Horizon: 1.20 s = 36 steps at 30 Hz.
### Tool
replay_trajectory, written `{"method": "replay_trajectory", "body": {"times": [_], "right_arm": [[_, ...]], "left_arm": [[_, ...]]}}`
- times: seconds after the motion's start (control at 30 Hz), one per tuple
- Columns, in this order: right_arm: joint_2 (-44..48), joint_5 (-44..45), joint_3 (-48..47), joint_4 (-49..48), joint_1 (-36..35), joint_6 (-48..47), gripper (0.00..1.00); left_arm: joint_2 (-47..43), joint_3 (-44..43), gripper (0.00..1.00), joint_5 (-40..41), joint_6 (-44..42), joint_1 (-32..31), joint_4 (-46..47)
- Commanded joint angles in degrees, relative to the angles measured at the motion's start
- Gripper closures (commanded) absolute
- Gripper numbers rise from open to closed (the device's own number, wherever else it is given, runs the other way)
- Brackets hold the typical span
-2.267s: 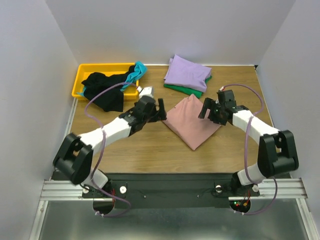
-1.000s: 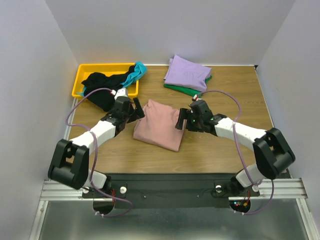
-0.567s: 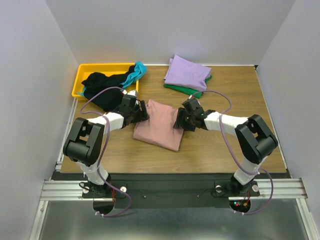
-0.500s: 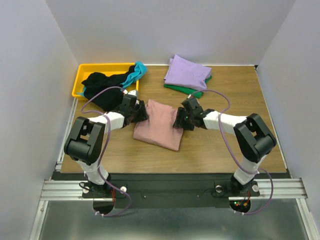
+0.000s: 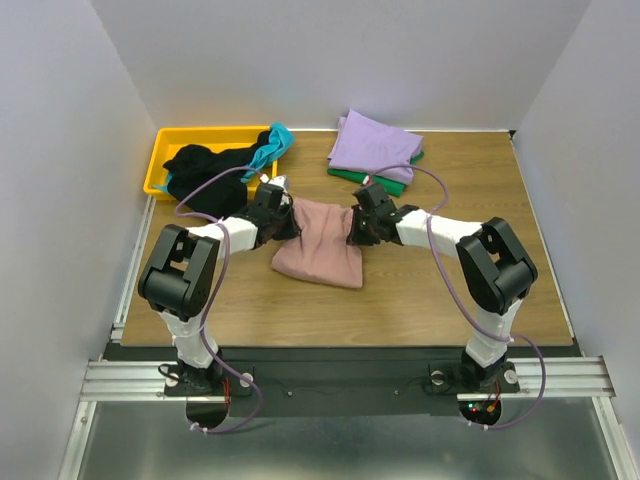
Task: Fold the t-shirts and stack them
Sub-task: Neatly place the folded tshirt to the corner
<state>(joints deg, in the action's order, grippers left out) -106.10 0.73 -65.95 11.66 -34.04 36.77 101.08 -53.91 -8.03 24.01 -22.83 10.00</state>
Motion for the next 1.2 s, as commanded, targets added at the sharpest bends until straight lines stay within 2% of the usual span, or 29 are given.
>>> {"method": "replay_trajectory", "body": {"times": [0.0,0.13,0.47,0.8,1.03,1.1,1.13,1.17], "right_arm": [[3.27,7.17,-6.46,0.64,0.12,-7.15,0.99],[4.15,9.64,-9.54,2.66,1.08,-9.7,1.0],[1.96,12.98,-18.41,4.77,5.65,-16.29,1.0],[1.95,14.12,-25.45,6.36,9.17,-21.39,1.0],[-0.59,16.05,-31.51,6.53,13.12,-22.45,1.0],[-2.7,14.22,-34.32,6.62,15.4,-22.62,1.0],[-3.4,14.21,-35.37,6.71,15.41,-22.88,1.0],[-5.15,13.6,-37.73,6.62,16.45,-23.15,0.99]], "left_arm": [[-4.66,-4.18,1.0,-1.64,-0.63,-1.16,-0.68],[-5.98,-8.4,1.0,-1.28,-0.81,-1.34,-0.42],[0.96,-20.61,1.0,-4.44,-1.07,-1.69,-0.68],[3.24,-32.91,1.0,-8.31,-1.77,-3.1,1.25],[12.38,-47.58,1.0,-9.81,-3.09,-3.19,-0.59],[16.94,-56.35,1.0,-10.68,-3.44,-3.19,-1.56],[18.61,-56.39,1.0,-10.6,-3.44,-3.19,-1.91],[22.02,-61.18,1.0,-10.34,-3.44,-3.1,-2.17]]}}
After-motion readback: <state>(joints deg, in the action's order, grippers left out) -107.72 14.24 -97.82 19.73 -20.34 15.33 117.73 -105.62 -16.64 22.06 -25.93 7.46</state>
